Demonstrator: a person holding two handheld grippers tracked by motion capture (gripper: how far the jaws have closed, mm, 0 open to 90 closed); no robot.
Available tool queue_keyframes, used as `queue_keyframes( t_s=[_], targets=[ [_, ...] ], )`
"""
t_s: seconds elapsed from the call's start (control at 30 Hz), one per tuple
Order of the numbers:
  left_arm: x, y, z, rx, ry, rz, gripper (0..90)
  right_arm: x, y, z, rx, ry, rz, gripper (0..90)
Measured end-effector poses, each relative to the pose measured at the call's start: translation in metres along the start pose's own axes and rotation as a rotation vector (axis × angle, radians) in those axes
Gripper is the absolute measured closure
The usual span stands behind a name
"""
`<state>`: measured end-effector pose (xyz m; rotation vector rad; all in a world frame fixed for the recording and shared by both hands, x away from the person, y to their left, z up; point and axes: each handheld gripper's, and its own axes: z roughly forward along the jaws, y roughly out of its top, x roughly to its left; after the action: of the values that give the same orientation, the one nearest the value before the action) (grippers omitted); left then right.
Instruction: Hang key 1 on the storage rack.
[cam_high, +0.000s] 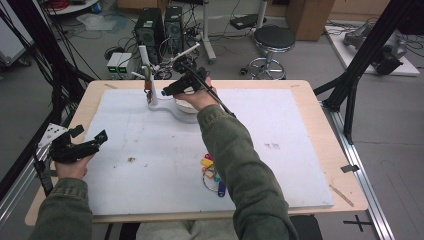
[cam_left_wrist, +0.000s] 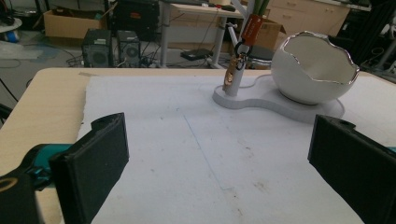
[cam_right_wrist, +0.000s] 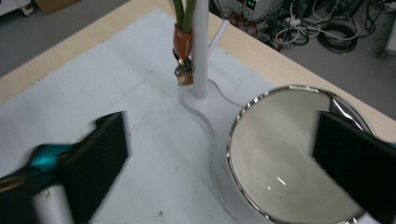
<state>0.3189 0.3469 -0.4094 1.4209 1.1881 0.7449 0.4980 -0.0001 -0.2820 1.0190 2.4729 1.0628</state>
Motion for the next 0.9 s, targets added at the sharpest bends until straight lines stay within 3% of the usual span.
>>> queue_keyframes(
  t_s=[0.27,0.47,0.9],
  targets=[
    [-0.001,0.000,0.000,0.004,-0.001,0.003,5.6,-0.011,-0.011,-0.018,0.010,-0.014,-0.003,0.8],
    [-0.001,0.000,-0.001,0.006,-0.001,0.002,5.6,-0.010,-0.017,-0.029,0.026,-0.028,-0.021,0.8],
    [-0.003,0.000,-0.001,0.001,-0.003,0.000,5.6,-0.023,-0.063,-0.050,0.084,-0.037,0.008,0.9]
  ],
)
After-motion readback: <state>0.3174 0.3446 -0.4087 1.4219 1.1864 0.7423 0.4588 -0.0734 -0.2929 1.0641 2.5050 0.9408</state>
